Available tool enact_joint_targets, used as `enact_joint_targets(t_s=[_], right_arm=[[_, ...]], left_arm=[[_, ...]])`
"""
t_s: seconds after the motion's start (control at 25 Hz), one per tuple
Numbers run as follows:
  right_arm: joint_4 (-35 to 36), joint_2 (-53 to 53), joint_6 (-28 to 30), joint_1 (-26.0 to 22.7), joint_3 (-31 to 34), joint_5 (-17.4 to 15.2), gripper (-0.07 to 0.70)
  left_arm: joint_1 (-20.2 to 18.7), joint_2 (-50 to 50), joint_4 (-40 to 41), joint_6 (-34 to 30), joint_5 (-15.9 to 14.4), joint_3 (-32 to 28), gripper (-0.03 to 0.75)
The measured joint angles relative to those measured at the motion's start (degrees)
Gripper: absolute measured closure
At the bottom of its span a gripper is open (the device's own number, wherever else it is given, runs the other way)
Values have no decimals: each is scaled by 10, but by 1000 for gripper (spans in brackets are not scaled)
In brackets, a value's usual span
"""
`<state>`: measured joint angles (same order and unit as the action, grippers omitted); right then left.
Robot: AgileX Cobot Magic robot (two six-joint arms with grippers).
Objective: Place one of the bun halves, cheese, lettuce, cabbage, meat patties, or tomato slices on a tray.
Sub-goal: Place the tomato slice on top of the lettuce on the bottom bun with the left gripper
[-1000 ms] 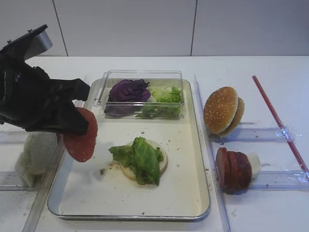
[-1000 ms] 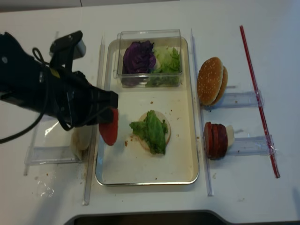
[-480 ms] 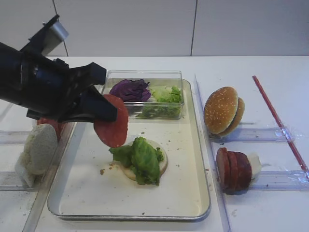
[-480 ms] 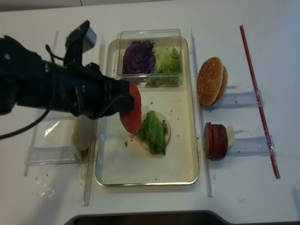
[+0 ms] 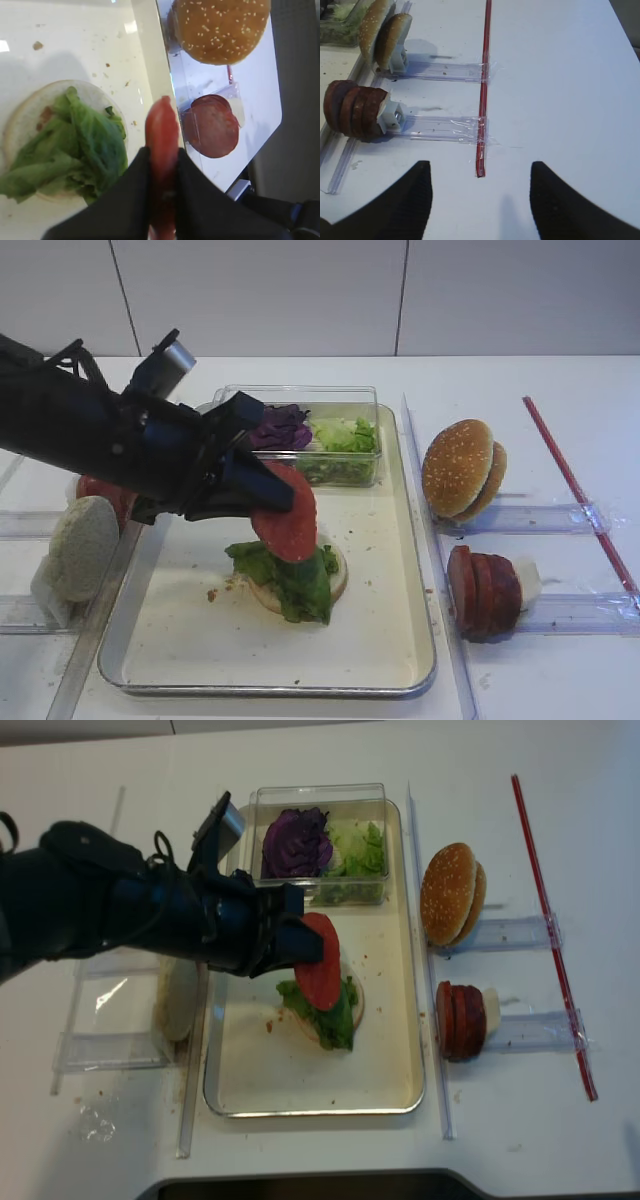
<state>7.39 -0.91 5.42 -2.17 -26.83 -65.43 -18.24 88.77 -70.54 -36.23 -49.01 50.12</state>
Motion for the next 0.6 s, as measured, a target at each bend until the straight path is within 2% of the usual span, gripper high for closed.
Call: enact_joint_targets(t_s=[0.6], right_arm=[[0,0,1,0,0,0,181]], left_arm=[[0,77,-45,-42,-20,0,659]])
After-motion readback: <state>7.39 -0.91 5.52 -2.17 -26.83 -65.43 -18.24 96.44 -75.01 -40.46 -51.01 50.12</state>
